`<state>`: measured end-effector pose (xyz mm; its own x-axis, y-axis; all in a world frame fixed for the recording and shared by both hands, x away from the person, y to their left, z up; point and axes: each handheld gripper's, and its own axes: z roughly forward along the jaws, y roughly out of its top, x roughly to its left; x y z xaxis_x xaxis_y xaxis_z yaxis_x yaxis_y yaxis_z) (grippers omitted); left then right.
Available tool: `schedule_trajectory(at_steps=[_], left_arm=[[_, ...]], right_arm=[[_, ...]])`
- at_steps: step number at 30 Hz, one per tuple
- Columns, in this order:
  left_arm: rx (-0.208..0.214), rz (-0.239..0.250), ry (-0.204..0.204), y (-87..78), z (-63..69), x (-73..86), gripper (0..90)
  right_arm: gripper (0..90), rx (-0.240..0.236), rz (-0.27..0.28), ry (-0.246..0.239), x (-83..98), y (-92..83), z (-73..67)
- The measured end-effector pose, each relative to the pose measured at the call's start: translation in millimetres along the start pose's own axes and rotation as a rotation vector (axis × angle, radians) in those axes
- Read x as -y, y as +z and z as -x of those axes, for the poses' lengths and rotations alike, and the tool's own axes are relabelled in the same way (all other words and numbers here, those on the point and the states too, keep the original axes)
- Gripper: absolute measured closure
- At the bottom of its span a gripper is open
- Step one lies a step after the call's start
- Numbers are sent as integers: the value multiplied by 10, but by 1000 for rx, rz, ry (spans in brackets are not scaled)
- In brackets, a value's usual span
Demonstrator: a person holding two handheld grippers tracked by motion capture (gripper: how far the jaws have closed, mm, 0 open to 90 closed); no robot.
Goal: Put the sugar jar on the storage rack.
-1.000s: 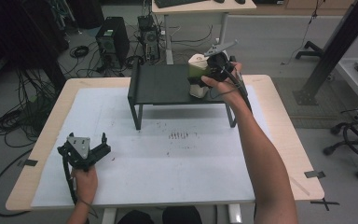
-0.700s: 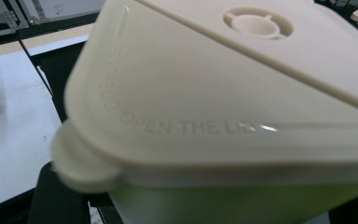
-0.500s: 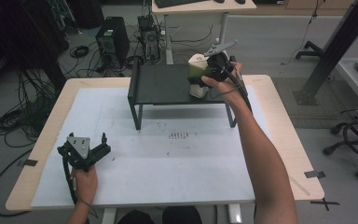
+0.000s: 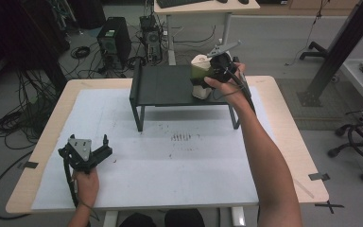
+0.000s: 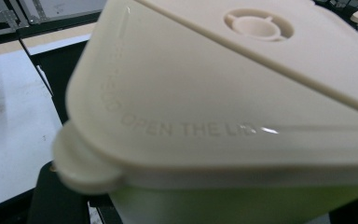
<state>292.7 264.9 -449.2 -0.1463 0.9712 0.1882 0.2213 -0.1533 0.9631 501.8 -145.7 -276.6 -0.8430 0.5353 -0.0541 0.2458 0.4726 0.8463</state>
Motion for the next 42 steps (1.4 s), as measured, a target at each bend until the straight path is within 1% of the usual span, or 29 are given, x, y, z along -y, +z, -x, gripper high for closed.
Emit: schedule_trajectory(at_steps=[32,34,35,37,40,42], left_arm=[[-3,0,8,0,5,0,2],[-4,1,6,0,5,0,2],[-4,2,5,-1,5,0,2],[-3,2,5,-3,4,0,2],[-2,4,5,-3,8,0,2],[0,4,12,-3,13,-1,2]], right_arm=[[277,-3,-2,-1,-2,-1,5],[197,4,1,3,4,3,6],[150,11,4,12,10,2,9],[95,24,3,30,26,-10,7],[55,42,-18,31,42,-49,-20],[47,40,-13,33,51,-95,-32]])
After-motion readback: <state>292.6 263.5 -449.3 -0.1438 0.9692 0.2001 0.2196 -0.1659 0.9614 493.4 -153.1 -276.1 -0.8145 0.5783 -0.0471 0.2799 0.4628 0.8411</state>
